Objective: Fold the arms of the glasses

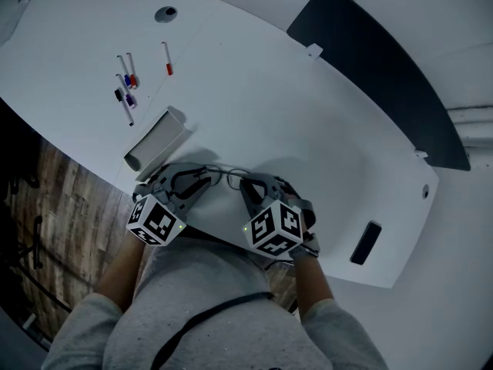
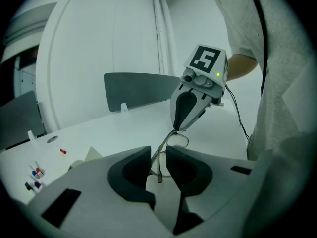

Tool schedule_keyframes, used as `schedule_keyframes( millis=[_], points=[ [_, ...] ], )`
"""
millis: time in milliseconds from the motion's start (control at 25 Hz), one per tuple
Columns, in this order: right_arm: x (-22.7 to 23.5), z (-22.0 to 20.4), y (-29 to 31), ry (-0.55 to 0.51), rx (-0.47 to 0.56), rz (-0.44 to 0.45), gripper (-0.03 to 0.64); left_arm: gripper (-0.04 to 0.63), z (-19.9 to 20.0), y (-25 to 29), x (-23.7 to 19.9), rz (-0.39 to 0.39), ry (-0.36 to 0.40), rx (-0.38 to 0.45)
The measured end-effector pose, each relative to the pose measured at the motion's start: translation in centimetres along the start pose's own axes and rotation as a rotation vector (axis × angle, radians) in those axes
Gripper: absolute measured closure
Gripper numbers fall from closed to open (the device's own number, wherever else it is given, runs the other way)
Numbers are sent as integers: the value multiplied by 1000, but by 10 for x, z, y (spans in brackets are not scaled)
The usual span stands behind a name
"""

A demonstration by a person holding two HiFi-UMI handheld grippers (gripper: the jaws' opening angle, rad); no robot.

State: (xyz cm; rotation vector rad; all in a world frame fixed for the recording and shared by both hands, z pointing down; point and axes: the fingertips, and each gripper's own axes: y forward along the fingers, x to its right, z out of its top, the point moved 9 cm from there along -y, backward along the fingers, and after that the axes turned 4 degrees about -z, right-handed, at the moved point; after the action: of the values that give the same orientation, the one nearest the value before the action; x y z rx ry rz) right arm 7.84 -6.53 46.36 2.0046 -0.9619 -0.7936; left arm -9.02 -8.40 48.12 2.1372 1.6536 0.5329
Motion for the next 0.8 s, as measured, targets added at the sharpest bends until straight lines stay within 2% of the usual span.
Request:
schedule_keyframes(
  millis=[400,680,800],
  points=[
    [-5,-1,-7,54,62,-34,589,495,-2,-9,14,57,-33,24],
    [-8,0,-25,84,151,-133,589,495,-2,-18,24,120,-88,66],
    [-13,0,-35,100,185,-148,589,497,2,-23,31,136,-90,81]
  ],
)
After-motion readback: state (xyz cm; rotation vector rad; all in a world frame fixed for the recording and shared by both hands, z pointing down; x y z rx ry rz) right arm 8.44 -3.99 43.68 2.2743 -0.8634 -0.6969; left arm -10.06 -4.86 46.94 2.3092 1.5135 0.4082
